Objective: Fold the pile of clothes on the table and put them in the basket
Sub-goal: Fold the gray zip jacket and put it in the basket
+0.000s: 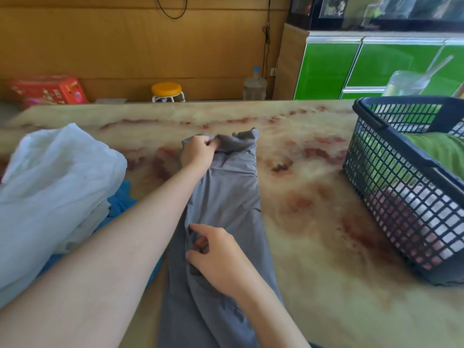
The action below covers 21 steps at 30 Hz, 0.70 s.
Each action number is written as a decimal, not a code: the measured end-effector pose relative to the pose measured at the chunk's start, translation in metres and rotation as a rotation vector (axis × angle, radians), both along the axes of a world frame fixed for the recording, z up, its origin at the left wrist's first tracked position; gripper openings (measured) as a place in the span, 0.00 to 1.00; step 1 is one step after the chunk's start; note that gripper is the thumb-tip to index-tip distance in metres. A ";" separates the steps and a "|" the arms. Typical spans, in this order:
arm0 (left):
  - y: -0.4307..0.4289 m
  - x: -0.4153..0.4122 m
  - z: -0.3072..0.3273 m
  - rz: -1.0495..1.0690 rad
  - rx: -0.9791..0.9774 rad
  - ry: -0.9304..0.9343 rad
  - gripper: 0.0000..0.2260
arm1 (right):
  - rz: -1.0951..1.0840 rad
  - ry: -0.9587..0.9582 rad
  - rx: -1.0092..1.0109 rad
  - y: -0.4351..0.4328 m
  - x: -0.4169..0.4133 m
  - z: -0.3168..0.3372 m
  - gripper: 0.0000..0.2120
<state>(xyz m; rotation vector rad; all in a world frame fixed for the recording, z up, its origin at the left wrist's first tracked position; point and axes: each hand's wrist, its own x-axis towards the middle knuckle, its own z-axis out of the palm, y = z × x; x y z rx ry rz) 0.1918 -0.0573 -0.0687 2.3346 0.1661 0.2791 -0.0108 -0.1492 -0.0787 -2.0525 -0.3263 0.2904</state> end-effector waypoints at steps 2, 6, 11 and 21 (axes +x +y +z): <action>0.004 0.005 -0.001 0.173 -0.123 0.022 0.15 | 0.000 0.017 0.015 0.000 0.000 -0.002 0.25; 0.024 0.017 -0.004 0.394 -0.244 0.159 0.15 | 0.026 0.032 0.011 -0.001 -0.001 -0.002 0.25; 0.016 0.021 0.002 0.320 -0.257 0.031 0.16 | 0.009 0.008 0.001 0.000 -0.003 0.002 0.23; 0.019 -0.010 -0.011 -0.498 0.460 0.205 0.21 | -0.100 -0.324 -0.437 -0.016 0.003 0.003 0.24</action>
